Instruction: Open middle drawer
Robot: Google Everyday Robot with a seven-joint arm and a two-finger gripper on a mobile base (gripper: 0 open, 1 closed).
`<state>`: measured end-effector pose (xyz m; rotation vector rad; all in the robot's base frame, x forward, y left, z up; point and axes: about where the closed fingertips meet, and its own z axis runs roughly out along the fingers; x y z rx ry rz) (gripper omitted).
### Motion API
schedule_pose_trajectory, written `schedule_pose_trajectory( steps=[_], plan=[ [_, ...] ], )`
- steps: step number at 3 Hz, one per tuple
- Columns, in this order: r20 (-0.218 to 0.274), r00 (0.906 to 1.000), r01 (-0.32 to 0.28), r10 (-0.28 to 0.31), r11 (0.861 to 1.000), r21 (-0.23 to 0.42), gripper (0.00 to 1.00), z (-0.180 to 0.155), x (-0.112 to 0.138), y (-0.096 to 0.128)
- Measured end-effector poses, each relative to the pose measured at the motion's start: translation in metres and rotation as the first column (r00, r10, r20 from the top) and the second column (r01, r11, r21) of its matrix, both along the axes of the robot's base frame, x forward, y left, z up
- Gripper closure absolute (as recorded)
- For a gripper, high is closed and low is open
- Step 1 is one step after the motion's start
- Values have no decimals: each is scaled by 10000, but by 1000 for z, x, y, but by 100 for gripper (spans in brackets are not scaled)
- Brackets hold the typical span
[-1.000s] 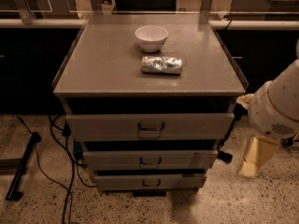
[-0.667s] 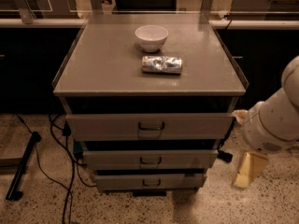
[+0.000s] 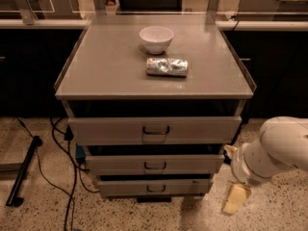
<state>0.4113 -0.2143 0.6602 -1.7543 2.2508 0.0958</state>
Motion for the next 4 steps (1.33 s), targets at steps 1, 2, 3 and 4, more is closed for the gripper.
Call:
schedule_pose_trajectory(
  steps=[1,2,3,4],
  plan=[
    [-80,9999,-67,67,10000,-33,0,-10,1,0],
    [66,9995,-320,317,9979,563,0,-47,4,6],
    [426,9972,-681,609,9778,1980,0,-94,13,19],
    [451,9972,-678,600,9778,1981,0,-97,13,18]
  ],
)
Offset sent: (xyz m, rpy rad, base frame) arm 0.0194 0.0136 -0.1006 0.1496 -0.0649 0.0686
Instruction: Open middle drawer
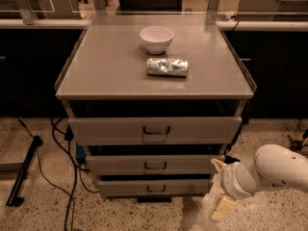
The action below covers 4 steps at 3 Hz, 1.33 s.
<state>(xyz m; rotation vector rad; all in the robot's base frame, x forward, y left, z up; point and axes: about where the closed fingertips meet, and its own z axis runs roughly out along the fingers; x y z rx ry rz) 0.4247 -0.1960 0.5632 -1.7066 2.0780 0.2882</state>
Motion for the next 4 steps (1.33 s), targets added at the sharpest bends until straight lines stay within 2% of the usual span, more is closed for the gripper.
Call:
schedule_pose_trajectory(
  steps=[1,2,4],
  plan=[
    [103,9999,3,-3,10000,30,0,-14,4,-2],
    [264,9996,-85,77,9995,312,0,-34,14,3],
    [267,9996,-135,105,9935,1126,0,-72,34,17]
  ],
)
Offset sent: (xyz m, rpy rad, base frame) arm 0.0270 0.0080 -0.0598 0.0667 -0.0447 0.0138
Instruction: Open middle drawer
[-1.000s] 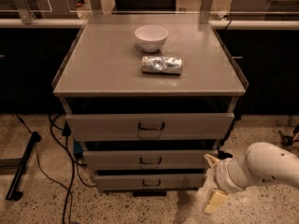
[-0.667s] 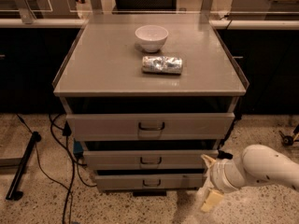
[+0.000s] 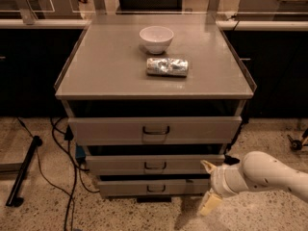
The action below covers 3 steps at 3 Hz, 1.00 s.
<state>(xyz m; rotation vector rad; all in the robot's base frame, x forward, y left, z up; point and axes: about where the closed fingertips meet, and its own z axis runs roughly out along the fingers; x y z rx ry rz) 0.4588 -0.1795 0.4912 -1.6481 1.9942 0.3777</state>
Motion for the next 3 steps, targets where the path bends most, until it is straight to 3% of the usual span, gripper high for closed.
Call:
schedule_pose_trajectory(
  steps=[3],
  plan=[
    [438,9983,-418,374,9936,1050,0,-29,30,19]
  ],
)
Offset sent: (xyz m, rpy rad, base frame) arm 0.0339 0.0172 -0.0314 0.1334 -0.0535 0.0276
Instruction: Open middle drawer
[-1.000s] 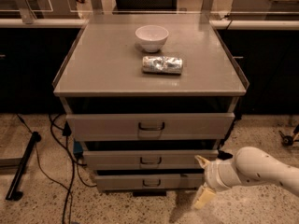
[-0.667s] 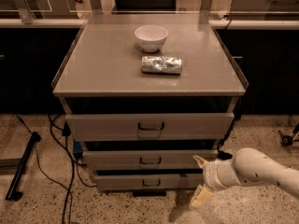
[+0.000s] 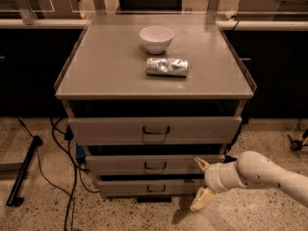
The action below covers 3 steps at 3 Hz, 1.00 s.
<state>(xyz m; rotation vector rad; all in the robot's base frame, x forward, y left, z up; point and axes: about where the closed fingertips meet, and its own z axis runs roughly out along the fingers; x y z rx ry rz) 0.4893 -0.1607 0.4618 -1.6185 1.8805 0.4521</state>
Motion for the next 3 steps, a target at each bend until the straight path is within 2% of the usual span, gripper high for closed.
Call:
schedule_pose_trajectory(
  steps=[2,3],
  plan=[
    [259,9979,-584,587,9982,-144,0,-15,32,12],
    [231,9971,-725,731,9971,-249,0,-25,46,18]
  ],
)
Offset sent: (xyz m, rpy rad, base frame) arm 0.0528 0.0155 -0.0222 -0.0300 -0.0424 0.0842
